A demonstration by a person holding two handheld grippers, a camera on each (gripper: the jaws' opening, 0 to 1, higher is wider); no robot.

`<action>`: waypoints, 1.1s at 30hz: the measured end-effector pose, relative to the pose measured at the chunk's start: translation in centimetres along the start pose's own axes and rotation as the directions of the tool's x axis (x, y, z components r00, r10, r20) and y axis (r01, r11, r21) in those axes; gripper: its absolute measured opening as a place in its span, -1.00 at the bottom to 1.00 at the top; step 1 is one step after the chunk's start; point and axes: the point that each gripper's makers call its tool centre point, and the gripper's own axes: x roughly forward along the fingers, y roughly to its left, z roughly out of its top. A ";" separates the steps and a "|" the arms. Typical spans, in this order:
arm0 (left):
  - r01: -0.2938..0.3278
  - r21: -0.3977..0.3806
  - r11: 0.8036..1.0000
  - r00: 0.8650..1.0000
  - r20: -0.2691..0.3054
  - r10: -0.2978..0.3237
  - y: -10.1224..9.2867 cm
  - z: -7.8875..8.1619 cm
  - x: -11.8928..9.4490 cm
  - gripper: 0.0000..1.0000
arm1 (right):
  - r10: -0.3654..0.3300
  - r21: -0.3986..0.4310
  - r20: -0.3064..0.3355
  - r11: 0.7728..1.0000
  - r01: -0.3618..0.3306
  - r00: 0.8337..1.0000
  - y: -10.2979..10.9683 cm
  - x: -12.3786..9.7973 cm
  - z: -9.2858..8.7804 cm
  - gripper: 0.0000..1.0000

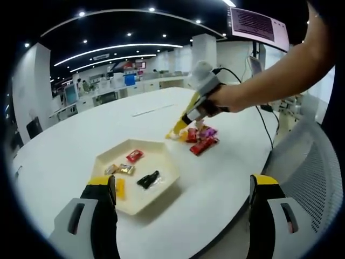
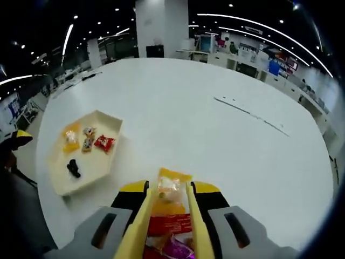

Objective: Place the target food into the container with the food tongs after gripping and lifting it, then release it inside without dropping or visibly crushing the food.

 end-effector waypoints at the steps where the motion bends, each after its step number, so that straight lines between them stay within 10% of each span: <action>1: 0.001 -0.001 1.000 1.000 0.000 -0.001 0.0 0.0 0.0 0.99 | 0.007 0.003 -0.011 1.000 -0.006 1.000 0.1 0.1 -0.1 -0.41; 33: 0.011 -0.009 1.000 1.000 0.008 -0.010 -0.2 0.1 0.0 0.99 | 0.074 -0.059 -0.017 0.995 -0.075 0.997 1.2 0.2 1.8 -0.61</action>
